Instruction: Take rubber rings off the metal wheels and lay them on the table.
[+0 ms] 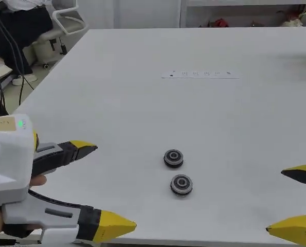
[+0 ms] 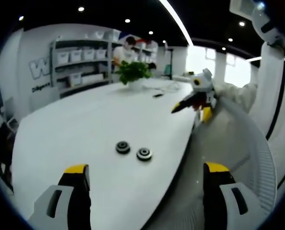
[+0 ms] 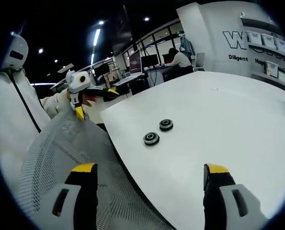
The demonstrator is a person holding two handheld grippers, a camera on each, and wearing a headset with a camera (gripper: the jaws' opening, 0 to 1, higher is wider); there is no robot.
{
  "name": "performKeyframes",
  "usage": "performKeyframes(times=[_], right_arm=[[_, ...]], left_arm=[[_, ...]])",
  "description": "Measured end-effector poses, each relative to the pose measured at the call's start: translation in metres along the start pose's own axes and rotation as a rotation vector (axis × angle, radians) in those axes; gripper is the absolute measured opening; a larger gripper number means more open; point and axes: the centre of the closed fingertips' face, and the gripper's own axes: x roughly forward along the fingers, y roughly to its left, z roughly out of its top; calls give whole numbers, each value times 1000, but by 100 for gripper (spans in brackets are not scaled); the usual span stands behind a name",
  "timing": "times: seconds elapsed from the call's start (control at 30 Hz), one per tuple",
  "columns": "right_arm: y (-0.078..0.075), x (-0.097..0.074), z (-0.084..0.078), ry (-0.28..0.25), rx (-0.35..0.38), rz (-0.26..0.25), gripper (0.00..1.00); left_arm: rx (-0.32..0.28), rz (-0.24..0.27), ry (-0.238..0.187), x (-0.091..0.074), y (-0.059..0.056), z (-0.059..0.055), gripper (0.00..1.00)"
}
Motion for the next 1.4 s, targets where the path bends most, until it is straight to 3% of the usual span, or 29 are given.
performKeyframes(times=[0.13, 0.4, 0.7, 0.83, 1.1, 1.13, 1.2, 1.23, 1.27, 1.4], right_arm=[[-6, -7, 10, -35, -8, -23, 89], [-5, -13, 37, -62, -62, -28, 87], [-1, -3, 84, -90, -177, 5, 84], [1, 4, 107, -117, -215, 21, 83], [-4, 26, 136, -150, -263, 34, 77], [-4, 30, 139, -157, -270, 39, 76], [-4, 35, 145, -189, -279, 53, 75], [-6, 40, 146, -197, -273, 56, 74], [-10, 43, 146, -198, -271, 60, 73], [-18, 59, 149, -250, -233, 84, 72]], left_arm=[[65, 8, 31, 2, 1, 9, 100], [117, -10, 0, 8, 4, 37, 100], [189, -41, -39, 31, 12, 70, 95], [203, -62, -72, 37, 13, 86, 95], [231, -77, -123, 60, 23, 112, 92], [233, -81, -135, 63, 23, 114, 92], [246, -106, -209, 68, 19, 123, 90], [236, -122, -246, 71, 17, 125, 88], [225, -124, -255, 73, 18, 124, 86], [207, -109, -233, 86, 26, 108, 82]])
